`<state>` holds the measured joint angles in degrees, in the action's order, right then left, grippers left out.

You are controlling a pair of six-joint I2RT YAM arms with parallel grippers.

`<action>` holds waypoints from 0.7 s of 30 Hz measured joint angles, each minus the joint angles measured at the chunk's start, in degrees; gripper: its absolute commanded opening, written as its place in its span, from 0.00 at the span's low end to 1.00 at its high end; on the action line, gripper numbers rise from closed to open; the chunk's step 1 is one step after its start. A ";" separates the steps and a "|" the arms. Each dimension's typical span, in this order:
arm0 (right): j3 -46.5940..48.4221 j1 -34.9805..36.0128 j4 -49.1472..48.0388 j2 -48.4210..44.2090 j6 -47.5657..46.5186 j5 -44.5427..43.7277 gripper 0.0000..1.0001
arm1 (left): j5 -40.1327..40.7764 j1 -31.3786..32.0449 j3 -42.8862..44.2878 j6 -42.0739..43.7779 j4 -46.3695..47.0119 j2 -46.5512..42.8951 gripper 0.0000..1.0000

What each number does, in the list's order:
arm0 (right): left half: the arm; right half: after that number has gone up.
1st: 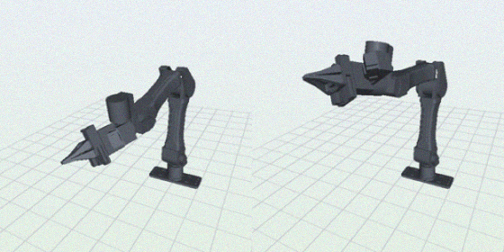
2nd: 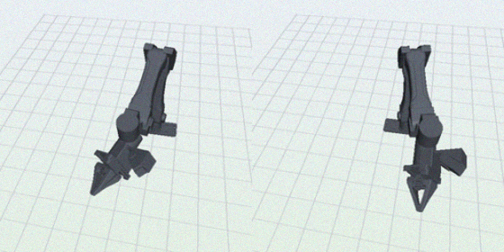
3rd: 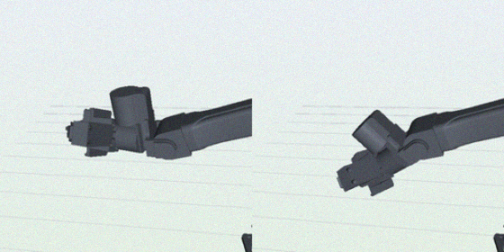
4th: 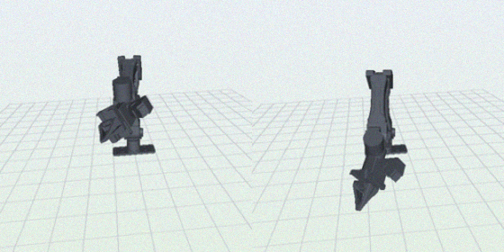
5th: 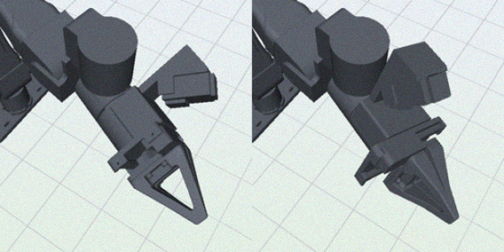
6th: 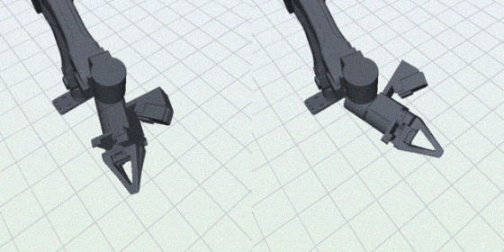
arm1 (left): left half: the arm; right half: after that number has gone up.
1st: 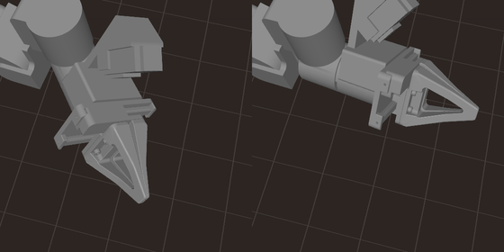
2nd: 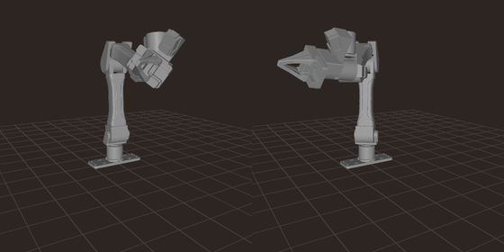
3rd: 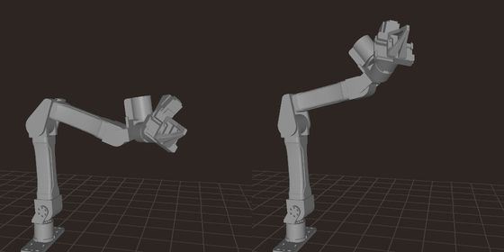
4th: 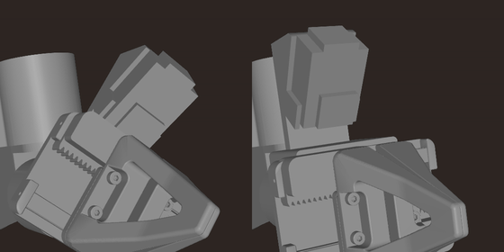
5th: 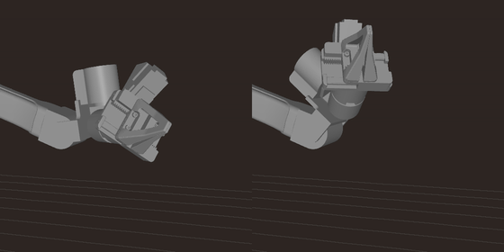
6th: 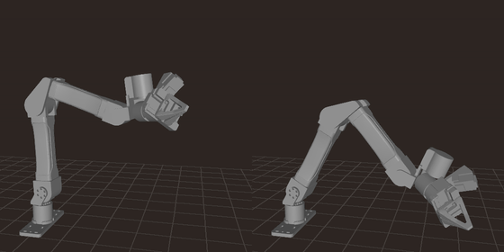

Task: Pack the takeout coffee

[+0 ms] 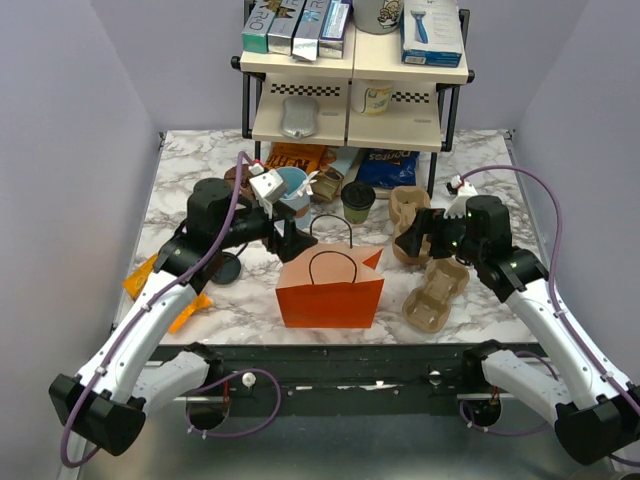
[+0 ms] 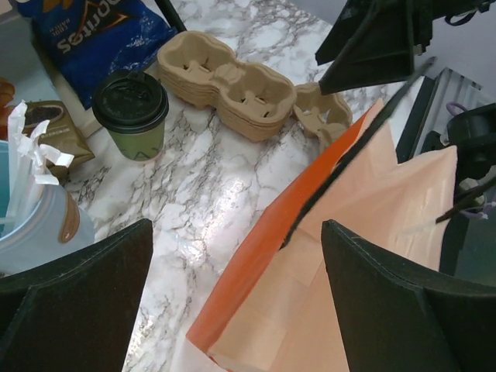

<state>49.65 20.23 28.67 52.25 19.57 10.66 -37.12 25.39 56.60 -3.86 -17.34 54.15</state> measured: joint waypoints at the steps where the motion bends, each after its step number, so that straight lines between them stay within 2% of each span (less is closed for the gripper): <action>1: 0.00 0.00 0.02 0.02 -0.11 0.42 0.99 | 0.04 0.15 0.48 0.22 0.02 1.25 0.93; 7: 0.02 0.00 0.07 -0.09 -1.22 2.62 0.99 | 0.26 1.16 2.01 2.64 -2.21 6.21 0.89; 9: 0.02 0.00 0.11 -0.28 -1.64 2.78 0.99 | 0.26 1.86 2.69 4.15 -2.60 6.60 0.85; 12: 0.02 0.00 0.15 -0.55 -2.08 2.78 0.99 | 0.42 3.06 3.56 6.29 -3.67 6.73 0.84; 21: 0.00 0.00 0.22 -1.27 -3.37 2.78 0.99 | 0.96 6.23 3.89 8.90 -5.44 8.09 0.98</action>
<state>49.65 20.23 28.88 50.98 16.21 13.43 -36.16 31.62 60.49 5.04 -22.79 62.24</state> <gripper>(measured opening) 0.995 0.932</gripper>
